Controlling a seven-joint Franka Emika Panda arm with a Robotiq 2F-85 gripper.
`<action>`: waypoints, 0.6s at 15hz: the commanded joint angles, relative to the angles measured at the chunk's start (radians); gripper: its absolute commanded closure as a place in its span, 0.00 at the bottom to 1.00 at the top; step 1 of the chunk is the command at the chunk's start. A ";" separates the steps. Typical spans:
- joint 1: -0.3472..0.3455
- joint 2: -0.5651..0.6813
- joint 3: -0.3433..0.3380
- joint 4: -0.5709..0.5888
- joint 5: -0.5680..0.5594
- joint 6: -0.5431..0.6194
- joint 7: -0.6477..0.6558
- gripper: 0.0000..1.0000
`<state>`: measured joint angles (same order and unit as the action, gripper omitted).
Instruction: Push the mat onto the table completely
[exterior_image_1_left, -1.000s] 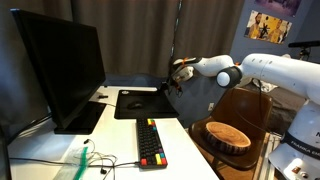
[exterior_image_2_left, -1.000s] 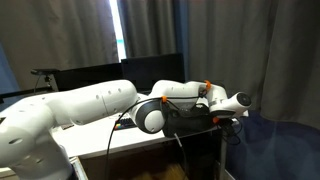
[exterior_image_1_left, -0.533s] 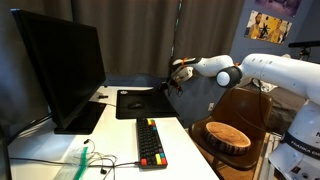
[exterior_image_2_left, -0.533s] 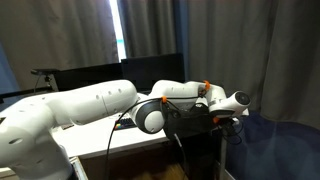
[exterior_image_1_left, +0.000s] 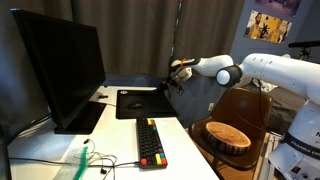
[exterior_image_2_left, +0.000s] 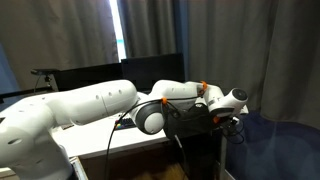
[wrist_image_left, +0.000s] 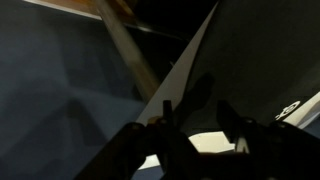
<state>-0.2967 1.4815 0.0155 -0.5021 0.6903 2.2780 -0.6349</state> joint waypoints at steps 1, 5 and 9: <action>0.031 -0.025 -0.095 -0.022 -0.056 0.062 0.093 0.18; 0.070 -0.056 -0.247 -0.049 -0.132 0.055 0.264 0.00; 0.127 -0.119 -0.353 -0.069 -0.197 -0.113 0.400 0.00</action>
<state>-0.2181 1.4407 -0.2765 -0.5103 0.5430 2.2780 -0.3204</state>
